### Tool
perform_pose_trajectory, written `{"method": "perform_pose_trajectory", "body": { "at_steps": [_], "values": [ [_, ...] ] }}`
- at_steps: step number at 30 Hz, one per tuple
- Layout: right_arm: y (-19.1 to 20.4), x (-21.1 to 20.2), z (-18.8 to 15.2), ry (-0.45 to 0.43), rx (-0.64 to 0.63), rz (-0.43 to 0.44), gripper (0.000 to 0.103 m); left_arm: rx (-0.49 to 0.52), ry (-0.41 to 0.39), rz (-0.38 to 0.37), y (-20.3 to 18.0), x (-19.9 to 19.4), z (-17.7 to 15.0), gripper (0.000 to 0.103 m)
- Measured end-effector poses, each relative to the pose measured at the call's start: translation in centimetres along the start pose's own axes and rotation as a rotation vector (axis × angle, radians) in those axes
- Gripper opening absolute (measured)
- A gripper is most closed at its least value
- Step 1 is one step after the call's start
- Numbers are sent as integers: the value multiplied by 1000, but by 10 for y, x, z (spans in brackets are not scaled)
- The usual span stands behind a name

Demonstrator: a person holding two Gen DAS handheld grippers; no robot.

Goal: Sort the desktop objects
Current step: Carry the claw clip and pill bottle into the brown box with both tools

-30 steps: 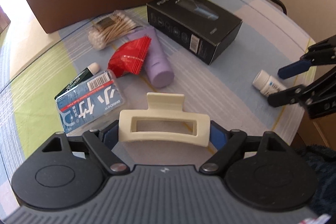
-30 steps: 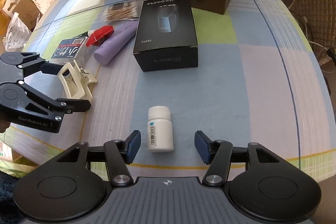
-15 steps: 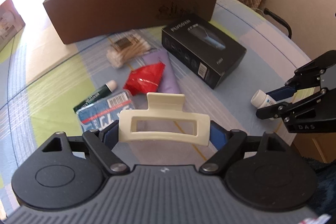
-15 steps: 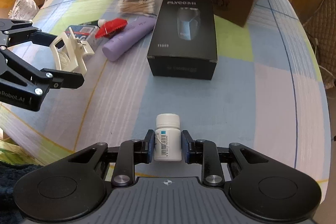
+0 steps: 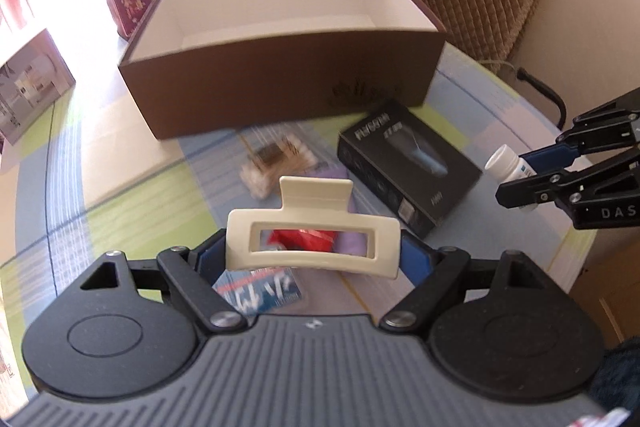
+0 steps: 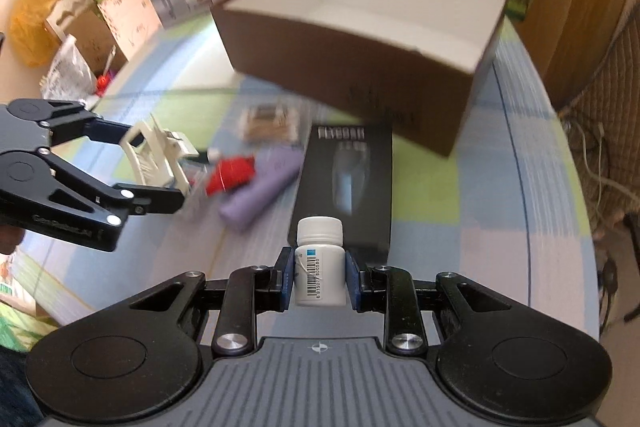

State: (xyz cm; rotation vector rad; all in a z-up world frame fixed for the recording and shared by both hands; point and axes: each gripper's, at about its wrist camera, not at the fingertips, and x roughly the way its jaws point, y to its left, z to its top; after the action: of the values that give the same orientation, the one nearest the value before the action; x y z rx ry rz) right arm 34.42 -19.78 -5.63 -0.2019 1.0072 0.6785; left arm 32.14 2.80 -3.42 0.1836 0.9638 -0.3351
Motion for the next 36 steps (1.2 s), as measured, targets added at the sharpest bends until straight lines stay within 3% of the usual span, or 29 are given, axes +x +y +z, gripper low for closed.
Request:
{"method": "perform_pose_trajectory", "body": {
  "at_steps": [10, 20, 28, 36],
  "values": [
    [-7, -13, 56, -107, -49, 22, 24, 6, -89, 38, 19, -7, 59, 84],
    [-16, -13, 113, -189, -89, 9, 24, 4, -129, 38, 39, 7, 113, 84],
    [-42, 12, 154, -177, -71, -24, 24, -25, -108, 60, 69, 38, 159, 84],
    [-72, 59, 179, -81, -22, -61, 24, -67, -14, 105, 99, 90, 190, 84]
  ]
}}
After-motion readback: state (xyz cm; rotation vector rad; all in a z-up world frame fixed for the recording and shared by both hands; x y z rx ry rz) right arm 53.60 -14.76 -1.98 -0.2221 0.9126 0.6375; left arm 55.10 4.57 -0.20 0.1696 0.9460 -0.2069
